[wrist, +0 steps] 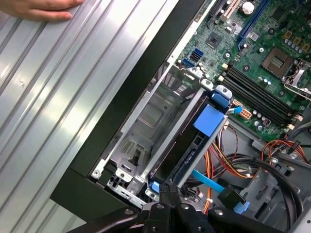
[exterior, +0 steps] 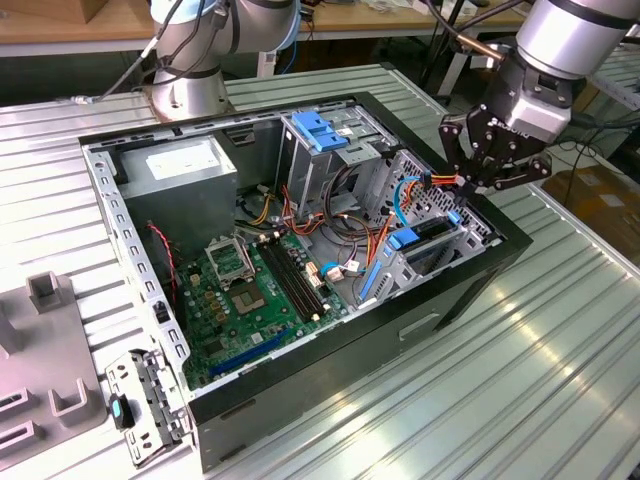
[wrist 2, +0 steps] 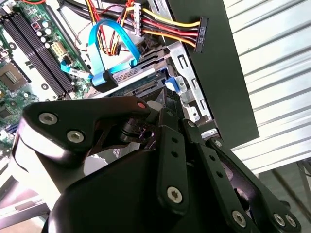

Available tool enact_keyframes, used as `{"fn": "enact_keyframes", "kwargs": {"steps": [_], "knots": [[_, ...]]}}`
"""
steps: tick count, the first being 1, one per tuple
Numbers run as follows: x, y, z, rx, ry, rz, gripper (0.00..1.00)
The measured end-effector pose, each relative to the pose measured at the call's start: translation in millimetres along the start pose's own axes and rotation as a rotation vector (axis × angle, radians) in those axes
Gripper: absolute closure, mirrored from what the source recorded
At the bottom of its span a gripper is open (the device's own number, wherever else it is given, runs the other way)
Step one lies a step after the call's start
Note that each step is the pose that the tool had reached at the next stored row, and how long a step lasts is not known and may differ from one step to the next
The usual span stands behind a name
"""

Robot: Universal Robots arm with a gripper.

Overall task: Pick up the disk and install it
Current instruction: 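Insert the first disk wire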

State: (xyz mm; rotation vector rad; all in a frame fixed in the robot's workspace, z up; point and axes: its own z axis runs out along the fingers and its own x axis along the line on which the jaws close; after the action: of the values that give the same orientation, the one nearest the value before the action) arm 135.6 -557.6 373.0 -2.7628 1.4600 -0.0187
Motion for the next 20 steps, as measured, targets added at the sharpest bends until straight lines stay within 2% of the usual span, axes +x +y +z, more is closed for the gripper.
{"fn": "enact_keyframes", "kwargs": {"steps": [3, 6, 12, 13, 15, 17, 19, 20], "knots": [[0.2, -1.2, -4.1, 0.0049, -0.0073, -0.002, 0.89], [0.3, -1.9, -4.8, 0.0106, -0.0161, -0.025, 0.89], [-0.1, -3.4, -4.5, 0.0114, -0.0178, -0.091, 0.89], [-0.1, -3.4, -4.5, 0.0155, -0.0149, -0.093, 0.89], [-0.1, -3.4, -4.5, 0.0293, -0.0046, -0.094, 0.89], [-0.2, -3.5, -4.5, 0.0494, 0.0107, -0.094, 0.89], [-2.8, -5.3, -4.4, 0.0753, 0.0311, -0.096, 0.89], [-4.4, -6.3, -4.4, 0.0804, 0.0357, -0.097, 0.89]]}}
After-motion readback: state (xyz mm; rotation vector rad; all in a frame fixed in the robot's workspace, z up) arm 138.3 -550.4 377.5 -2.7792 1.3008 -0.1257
